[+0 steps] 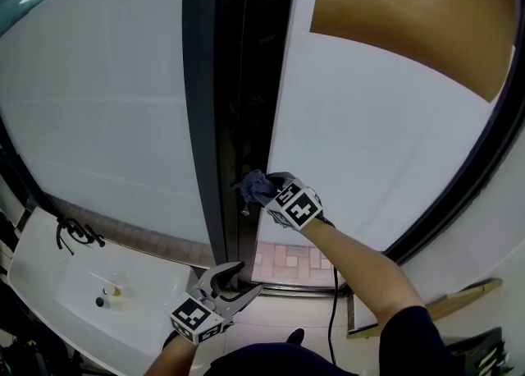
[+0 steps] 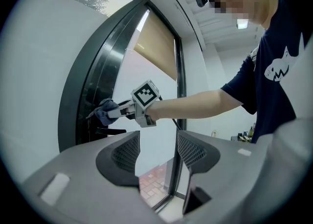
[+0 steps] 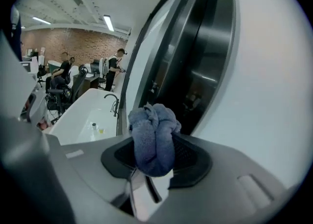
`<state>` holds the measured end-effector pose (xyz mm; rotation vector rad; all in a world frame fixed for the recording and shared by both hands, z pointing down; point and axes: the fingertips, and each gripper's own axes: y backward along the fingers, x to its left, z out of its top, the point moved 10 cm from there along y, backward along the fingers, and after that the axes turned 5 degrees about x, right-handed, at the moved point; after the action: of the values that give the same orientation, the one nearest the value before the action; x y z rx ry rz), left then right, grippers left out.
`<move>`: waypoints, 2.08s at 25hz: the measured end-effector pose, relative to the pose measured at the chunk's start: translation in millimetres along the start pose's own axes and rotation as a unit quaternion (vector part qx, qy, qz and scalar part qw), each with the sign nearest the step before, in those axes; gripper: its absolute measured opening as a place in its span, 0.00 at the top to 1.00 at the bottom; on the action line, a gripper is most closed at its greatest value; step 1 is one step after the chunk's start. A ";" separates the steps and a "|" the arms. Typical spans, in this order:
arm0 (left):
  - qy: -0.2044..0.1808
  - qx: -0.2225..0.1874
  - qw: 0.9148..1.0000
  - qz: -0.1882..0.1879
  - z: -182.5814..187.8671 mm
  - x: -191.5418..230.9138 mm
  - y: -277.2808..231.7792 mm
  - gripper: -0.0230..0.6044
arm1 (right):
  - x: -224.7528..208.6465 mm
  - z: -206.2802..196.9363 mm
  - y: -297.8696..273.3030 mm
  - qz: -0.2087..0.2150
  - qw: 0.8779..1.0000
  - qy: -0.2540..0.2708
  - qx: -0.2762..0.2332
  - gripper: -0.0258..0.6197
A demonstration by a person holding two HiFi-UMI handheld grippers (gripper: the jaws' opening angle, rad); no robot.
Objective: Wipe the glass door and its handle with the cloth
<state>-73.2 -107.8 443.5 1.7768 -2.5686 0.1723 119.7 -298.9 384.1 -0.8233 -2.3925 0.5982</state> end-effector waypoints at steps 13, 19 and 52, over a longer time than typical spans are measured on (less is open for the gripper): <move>0.006 -0.002 1.000 0.012 -6.4 -0.1 6.6 0.58 | 5.0 -0.1 -31.4 0.043 0.995 -0.013 0.085 0.73; 0.009 0.000 1.000 0.004 -11.1 0.0 1.6 0.58 | 5.1 -19.5 -11.0 0.046 0.992 0.015 0.115 0.73; 0.008 -0.004 1.000 0.016 -12.0 -5.1 2.9 0.58 | -11.9 -5.3 -27.4 0.061 0.992 -0.019 0.106 0.73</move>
<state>-74.7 -100.8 454.8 1.7243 -2.5852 0.1754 119.4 -325.2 399.3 -0.8748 -2.2745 0.9082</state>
